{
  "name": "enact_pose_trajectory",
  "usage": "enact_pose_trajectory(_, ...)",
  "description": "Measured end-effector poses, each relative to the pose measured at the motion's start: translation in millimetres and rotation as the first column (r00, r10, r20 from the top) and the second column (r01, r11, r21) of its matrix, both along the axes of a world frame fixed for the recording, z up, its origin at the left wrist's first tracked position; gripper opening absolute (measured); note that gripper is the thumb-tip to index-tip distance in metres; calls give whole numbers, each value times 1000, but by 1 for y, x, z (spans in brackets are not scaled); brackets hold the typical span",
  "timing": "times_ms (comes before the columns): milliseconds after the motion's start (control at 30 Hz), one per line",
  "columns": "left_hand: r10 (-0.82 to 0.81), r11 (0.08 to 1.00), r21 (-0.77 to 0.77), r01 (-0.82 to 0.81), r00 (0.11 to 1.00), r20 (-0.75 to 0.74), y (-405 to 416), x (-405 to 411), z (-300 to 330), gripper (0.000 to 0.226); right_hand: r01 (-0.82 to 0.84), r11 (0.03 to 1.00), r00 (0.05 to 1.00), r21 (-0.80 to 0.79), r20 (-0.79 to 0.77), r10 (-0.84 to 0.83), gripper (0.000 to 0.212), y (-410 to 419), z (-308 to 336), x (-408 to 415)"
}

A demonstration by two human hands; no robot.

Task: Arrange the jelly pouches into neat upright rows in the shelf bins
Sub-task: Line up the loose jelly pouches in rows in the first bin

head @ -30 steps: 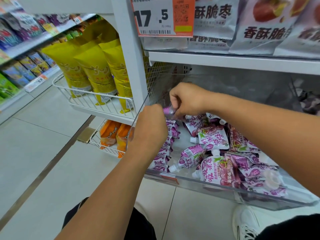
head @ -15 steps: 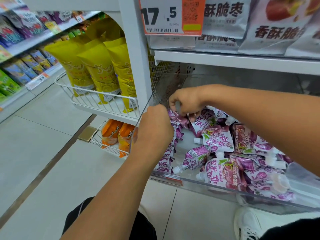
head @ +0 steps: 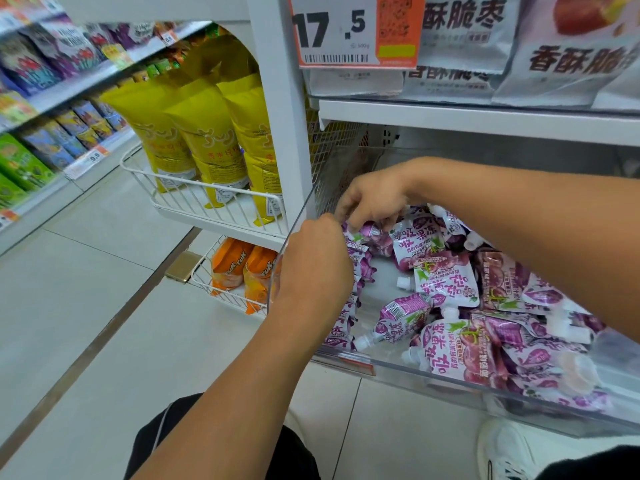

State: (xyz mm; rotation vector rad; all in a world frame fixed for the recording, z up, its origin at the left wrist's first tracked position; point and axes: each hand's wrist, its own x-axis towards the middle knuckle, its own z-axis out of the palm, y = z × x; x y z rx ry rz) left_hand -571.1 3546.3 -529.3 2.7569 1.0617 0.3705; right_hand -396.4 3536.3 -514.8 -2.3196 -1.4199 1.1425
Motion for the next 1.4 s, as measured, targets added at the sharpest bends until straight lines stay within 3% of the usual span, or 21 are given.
enact_pose_trajectory(167, -8, 1000, 2, 8, 999, -34, -2, 2, 0, 20, -7, 996, 986, 86, -168, 21, 36, -20, 3, 5)
enact_pose_trajectory(267, 3, 1000, -12, -3, 1000, -28, -3, 1, 0, 18, 3, 1000, 999, -8, -36, -4, 61, -10, 2, -4)
enact_pose_trajectory(367, 17, 1000, 0, -17, 1000, -20, -3, 0, -1, 16, -29, 999, 999, -39, 24, 30, 52, -5, 3, 1)
enact_pose_trajectory(433, 14, 1000, -5, -14, 1000, -5, -2, 0, -2, 15, 33, 997, 994, 76, -102, -26, 40, -11, 2, 7)
enact_pose_trajectory(533, 11, 1000, -19, -10, 1000, 28, 0, 2, -6, 16, 138, 959, 950, 248, -305, -58, 39, -24, -6, 9)
enact_pose_trajectory(600, 14, 999, -29, -13, 998, 54, 1, 4, -6, 20, 76, 966, 979, 245, -203, -26, 36, -27, -11, 4)
enact_pose_trajectory(700, 39, 996, -90, -29, 993, 110, 0, 7, -4, 28, -118, 975, 983, 188, 162, 88, 28, -22, -7, -3)
enact_pose_trajectory(800, 15, 980, -196, 14, 989, 147, 2, 12, -4, 29, -192, 978, 958, 82, 233, 169, 21, -21, 11, -6)
enact_pose_trajectory(900, -5, 954, -296, 38, 994, 113, 11, 24, -4, 26, -229, 970, 910, 83, 373, 183, 42, -34, 28, -1)
enact_pose_trajectory(967, -32, 948, -315, 54, 997, 74, 16, 33, -4, 25, -246, 968, 822, -45, 520, 233, 61, -49, 30, 0)
enact_pose_trajectory(1067, -91, 934, -349, 78, 996, -20, 20, 43, -3, 30, -186, 958, 782, -220, 557, 280, 72, -67, 16, -2)
enact_pose_trajectory(1200, -159, 930, -351, 111, 981, -112, 22, 51, -7, 36, -160, 985, 789, -72, 590, 171, 35, -77, 7, 9)
enact_pose_trajectory(1333, -212, 907, -394, 147, 969, -128, 23, 49, -10, 46, -172, 985, 804, -19, 575, 151, 33, -84, 9, 12)
enact_pose_trajectory(1400, -233, 900, -402, 170, 966, -114, 24, 48, -9, 49, -151, 985, 864, 82, 495, 91, 29, -88, 13, 13)
